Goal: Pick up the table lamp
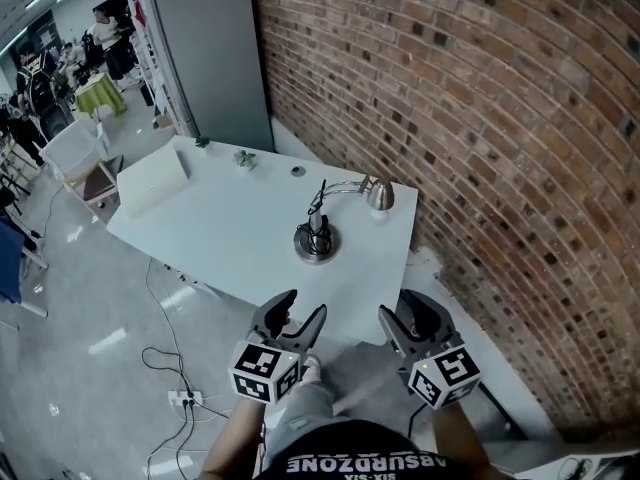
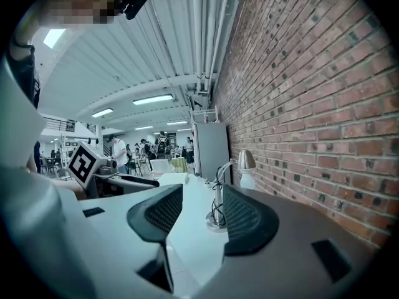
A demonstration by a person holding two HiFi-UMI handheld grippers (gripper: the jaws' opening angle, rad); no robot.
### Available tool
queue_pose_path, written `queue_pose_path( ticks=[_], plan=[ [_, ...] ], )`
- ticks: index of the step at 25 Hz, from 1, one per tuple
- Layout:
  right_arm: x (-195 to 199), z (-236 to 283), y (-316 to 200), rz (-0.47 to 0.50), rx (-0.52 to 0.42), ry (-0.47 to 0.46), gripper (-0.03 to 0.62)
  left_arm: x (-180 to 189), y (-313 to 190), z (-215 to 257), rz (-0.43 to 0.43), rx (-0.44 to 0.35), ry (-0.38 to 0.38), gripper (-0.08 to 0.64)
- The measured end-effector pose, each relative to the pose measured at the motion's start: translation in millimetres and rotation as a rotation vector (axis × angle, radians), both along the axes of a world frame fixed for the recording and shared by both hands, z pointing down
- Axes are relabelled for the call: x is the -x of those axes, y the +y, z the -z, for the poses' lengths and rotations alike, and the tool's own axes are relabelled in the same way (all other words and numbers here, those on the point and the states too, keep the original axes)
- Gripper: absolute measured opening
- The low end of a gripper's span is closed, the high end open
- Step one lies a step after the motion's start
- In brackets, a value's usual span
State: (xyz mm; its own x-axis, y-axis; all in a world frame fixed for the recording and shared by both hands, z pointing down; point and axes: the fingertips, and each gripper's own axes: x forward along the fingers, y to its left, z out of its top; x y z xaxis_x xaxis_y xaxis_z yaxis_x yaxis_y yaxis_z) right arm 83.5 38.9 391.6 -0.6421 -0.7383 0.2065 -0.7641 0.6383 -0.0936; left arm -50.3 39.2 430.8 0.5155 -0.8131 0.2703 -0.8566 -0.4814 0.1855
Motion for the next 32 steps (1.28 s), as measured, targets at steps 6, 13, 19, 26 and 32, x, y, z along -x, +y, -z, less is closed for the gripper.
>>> queue_pose_path(
  ticks=[6,13,19,26,32],
  plan=[
    [6,-1,-18,-0.017,0.007,0.017,0.197,14,-22,-4,0.003,0.005,-0.003,0.227],
    [10,-8,-42,-0.049,0.029,0.039,0.217,29,-46,-15,0.0,0.034,-0.014,0.229],
    [16,-11,-63,-0.08,0.042,0.047,0.225,39,-70,-27,-0.03,0.066,-0.035,0.229],
    [21,-19,-88,-0.127,0.067,0.055,0.23,48,-100,-36,-0.07,0.087,-0.043,0.229],
    [25,-26,-110,-0.179,0.075,0.053,0.239,55,-117,-51,-0.119,0.113,-0.062,0.229]
  ],
)
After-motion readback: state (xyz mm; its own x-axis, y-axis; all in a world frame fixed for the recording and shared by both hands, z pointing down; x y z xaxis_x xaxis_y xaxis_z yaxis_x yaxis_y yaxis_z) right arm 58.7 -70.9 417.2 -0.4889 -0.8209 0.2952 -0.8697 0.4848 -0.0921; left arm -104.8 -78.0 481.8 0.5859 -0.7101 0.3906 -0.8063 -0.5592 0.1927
